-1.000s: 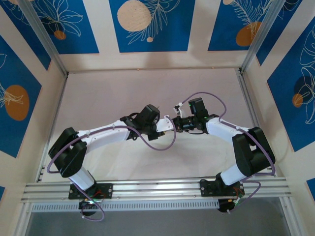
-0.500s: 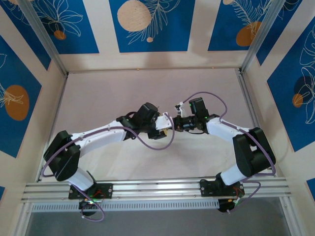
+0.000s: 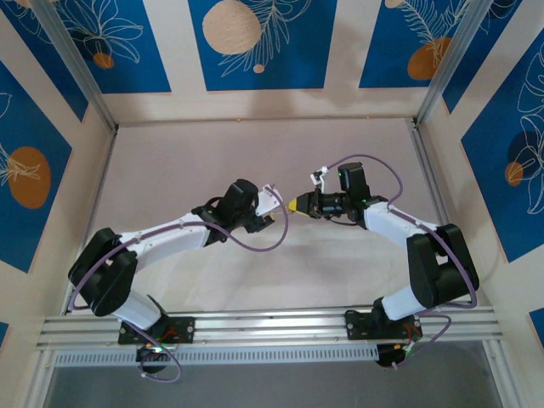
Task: Unlock with the key
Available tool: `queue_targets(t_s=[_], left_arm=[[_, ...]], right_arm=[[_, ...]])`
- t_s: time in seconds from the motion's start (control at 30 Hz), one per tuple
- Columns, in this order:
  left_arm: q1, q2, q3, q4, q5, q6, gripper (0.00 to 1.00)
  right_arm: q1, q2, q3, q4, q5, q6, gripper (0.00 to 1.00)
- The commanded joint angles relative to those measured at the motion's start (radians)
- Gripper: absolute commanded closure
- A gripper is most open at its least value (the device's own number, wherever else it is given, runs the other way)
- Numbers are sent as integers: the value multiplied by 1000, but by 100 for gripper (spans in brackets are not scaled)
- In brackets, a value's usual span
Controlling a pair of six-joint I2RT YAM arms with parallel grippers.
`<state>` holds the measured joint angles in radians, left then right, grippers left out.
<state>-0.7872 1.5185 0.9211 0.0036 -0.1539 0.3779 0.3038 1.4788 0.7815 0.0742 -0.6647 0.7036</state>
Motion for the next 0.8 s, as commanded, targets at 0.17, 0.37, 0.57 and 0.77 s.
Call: queue_targets(t_s=[0.17,0.37,0.57,0.77], left_arm=[[128,-60,-131,290,270,-248,22],[163,-59,-111,240,425,-288,20],[181,-39,-96,227,502,-333,19],[184,-18,-87,225,498,-350,19]], right_arm=[[-11,-32,-28,91,-85,105,92],[-16,-36,-39,113,-81,119,92],[-19,-35,-48,147,-94,144,92],[-21,-40,-54,182,-115,176,92]])
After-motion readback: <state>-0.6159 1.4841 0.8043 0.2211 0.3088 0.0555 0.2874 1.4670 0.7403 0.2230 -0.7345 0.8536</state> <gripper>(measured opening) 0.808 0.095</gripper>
